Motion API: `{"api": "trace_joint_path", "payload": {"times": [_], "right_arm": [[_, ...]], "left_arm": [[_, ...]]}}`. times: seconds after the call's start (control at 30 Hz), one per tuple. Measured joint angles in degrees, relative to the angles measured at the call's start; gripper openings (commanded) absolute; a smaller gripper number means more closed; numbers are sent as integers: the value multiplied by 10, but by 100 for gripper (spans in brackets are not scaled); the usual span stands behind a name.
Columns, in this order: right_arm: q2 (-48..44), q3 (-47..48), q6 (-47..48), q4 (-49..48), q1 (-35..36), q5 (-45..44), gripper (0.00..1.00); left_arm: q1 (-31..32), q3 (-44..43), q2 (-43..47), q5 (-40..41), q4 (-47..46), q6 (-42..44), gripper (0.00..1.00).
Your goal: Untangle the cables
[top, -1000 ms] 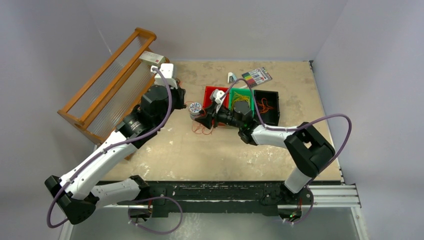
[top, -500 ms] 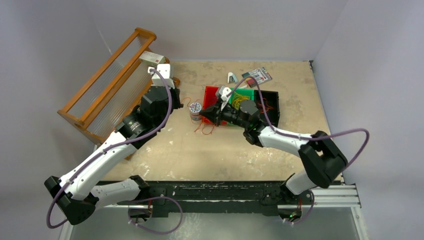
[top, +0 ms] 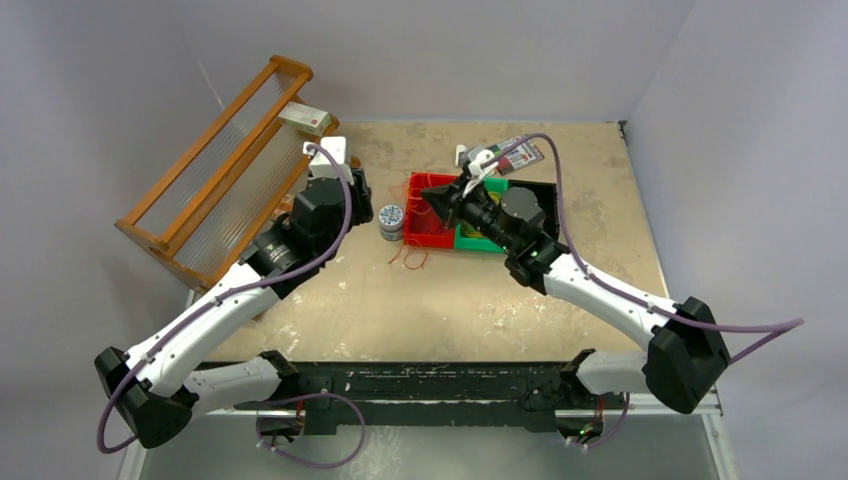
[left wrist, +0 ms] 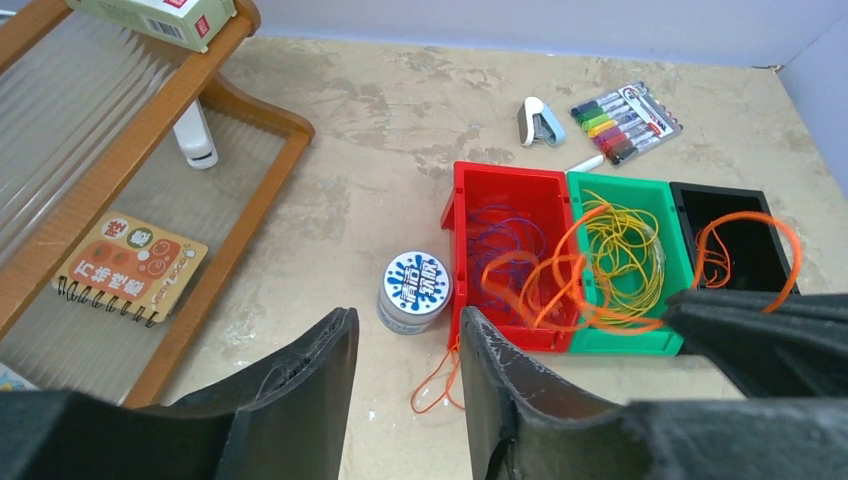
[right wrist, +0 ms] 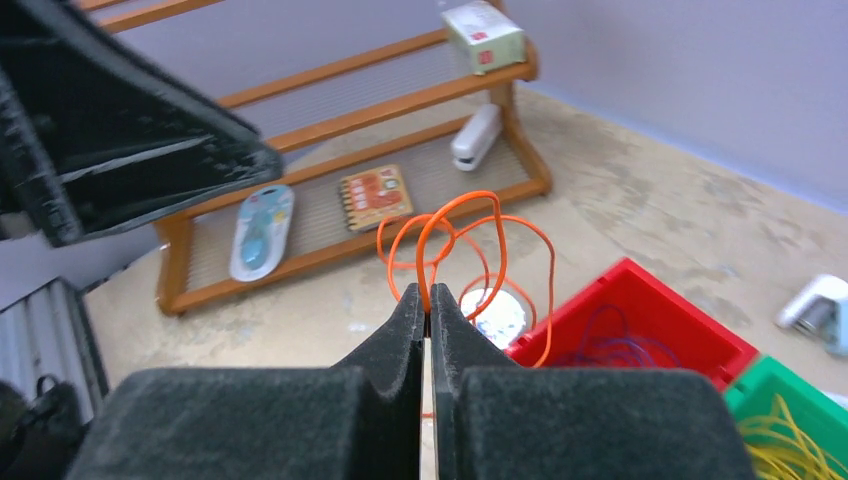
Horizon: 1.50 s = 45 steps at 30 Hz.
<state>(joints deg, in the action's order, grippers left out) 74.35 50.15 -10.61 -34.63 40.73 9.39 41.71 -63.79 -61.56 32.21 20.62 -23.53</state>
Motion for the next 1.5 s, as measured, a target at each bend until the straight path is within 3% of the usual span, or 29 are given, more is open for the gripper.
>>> {"api": "trace_joint_path", "payload": {"times": [0.27, 0.87, 1.1, 1.5], "right_arm": [[-36, 1, -12, 60, -33, -88, 0], [-183, -19, -52, 213, -192, -221, 0], [-175, -19, -74, 270, -242, -232, 0], [-69, -19, -87, 317, -296, -196, 0]], "left_arm": [[0, 11, -8, -6, -3, -10, 45], [0, 95, -99, -65, -55, -55, 45], [0, 114, -132, -88, -87, -62, 44], [0, 130, -158, -109, -108, -70, 44]]}}
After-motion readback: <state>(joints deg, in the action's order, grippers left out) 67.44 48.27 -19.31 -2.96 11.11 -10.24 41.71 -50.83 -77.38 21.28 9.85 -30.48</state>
